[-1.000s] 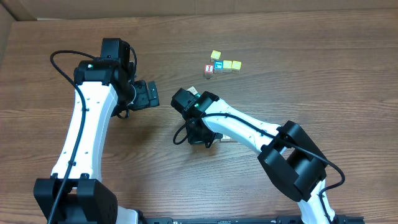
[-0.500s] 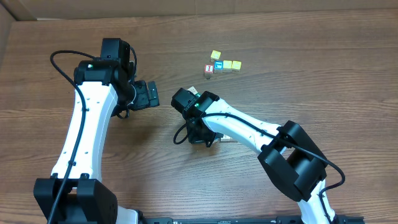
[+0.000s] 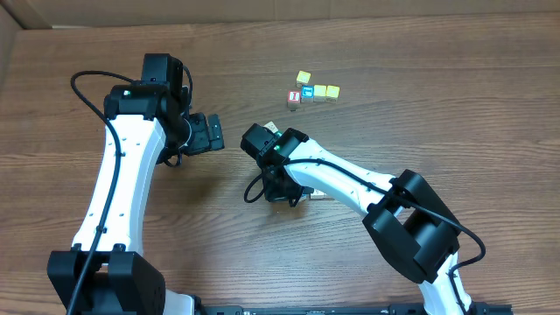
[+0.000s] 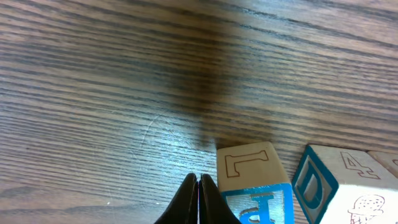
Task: Flip 5 blocks
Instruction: 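Set the P block down beside the D block and release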
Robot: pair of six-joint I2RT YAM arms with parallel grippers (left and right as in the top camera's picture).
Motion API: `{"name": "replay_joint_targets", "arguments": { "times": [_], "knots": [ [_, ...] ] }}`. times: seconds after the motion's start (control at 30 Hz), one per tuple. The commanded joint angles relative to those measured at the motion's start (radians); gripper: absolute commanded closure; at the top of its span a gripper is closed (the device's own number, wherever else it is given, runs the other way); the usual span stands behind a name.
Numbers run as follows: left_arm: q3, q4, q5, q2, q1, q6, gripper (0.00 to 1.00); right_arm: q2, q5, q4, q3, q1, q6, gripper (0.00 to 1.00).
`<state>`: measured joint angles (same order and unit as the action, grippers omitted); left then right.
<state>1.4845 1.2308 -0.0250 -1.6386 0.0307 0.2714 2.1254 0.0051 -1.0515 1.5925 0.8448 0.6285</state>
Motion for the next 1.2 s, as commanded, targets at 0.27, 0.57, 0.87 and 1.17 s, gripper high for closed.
{"name": "replay_joint_targets", "arguments": {
  "times": [0.27, 0.57, 0.87, 1.17],
  "knots": [
    [0.022, -0.002, 0.006, -0.009, -0.004, 0.014, 0.00, -0.027, -0.010, 0.013, -0.008, -0.003, 0.004, 0.96],
    [0.022, -0.002, 0.007, -0.009, -0.004, 0.014, 0.00, -0.027, 0.019, 0.024, -0.010, -0.003, 0.004, 0.96],
    [0.022, -0.002, 0.006, -0.009, -0.004, 0.013, 0.00, -0.027, 0.066, 0.018, -0.010, -0.003, 0.004, 0.96],
    [0.022, -0.002, 0.006, -0.009, -0.004, 0.014, 0.00, -0.027, 0.088, 0.018, -0.009, -0.005, 0.004, 0.96]
  ]
}}
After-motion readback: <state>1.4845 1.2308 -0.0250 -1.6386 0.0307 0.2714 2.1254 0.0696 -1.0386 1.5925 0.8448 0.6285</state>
